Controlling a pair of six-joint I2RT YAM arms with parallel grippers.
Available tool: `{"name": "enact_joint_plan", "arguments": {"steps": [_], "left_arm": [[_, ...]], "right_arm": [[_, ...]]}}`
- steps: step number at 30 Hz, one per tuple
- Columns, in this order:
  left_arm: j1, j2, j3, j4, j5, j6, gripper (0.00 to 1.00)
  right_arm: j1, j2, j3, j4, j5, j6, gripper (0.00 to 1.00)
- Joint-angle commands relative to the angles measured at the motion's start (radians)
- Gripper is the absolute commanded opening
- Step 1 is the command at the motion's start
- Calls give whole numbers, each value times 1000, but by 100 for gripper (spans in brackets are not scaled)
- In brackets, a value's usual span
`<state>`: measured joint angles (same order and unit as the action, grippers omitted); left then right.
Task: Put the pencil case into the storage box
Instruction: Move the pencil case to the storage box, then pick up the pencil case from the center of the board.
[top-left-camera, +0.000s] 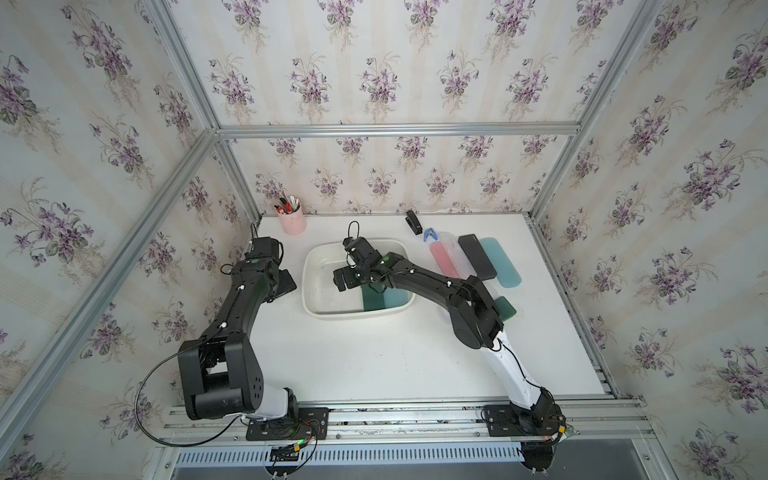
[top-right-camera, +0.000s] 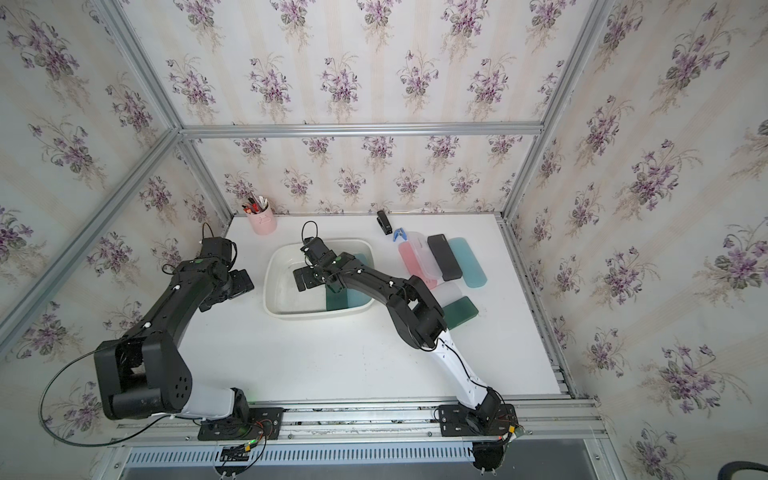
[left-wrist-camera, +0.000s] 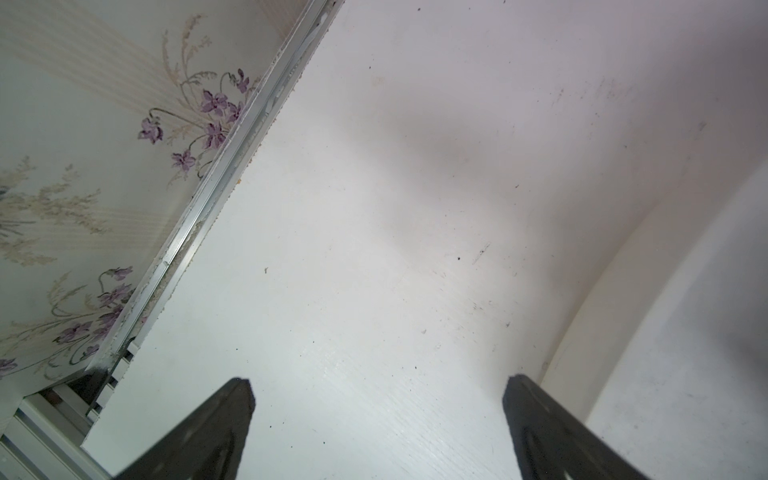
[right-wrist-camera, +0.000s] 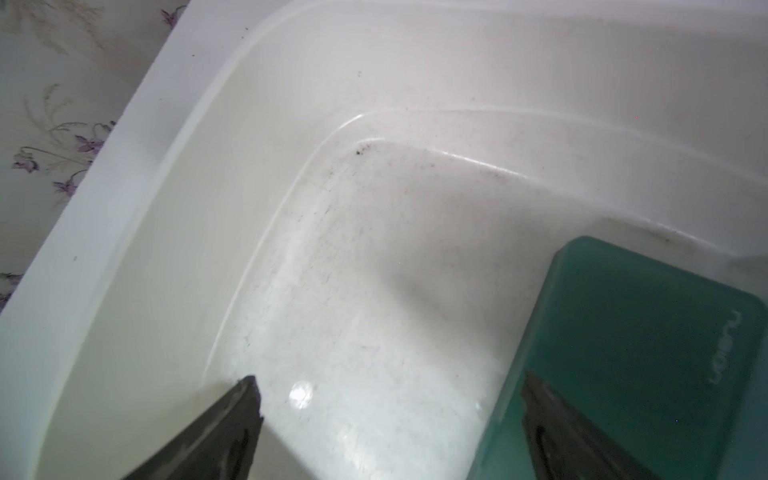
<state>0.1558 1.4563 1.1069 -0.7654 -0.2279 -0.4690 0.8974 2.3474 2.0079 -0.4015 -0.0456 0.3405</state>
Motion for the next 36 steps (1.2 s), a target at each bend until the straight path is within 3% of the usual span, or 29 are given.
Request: {"name": "enact_joint_plan", "arguments": {"steps": [1, 4, 10, 15, 28, 36], "left_arm": [[-1, -9, 15, -8, 5, 23, 99], [-10, -4, 27, -17, 34, 45, 99], [-93, 11, 51, -38, 57, 67, 99], [-148, 48, 69, -40, 56, 60, 99], [-211, 146, 113, -37, 21, 57, 99], [-215, 194, 127, -26, 7, 61, 99]], "right_arm": [[-8, -112, -58, 22, 58, -5, 100], [-54, -271, -218, 6, 126, -2, 100], [-277, -597, -649, -43, 231, 0, 100], [-414, -636, -797, -37, 247, -62, 100], [-490, -329, -620, 4, 303, -197, 99], [-514, -248, -549, -5, 274, -225, 100]]}}
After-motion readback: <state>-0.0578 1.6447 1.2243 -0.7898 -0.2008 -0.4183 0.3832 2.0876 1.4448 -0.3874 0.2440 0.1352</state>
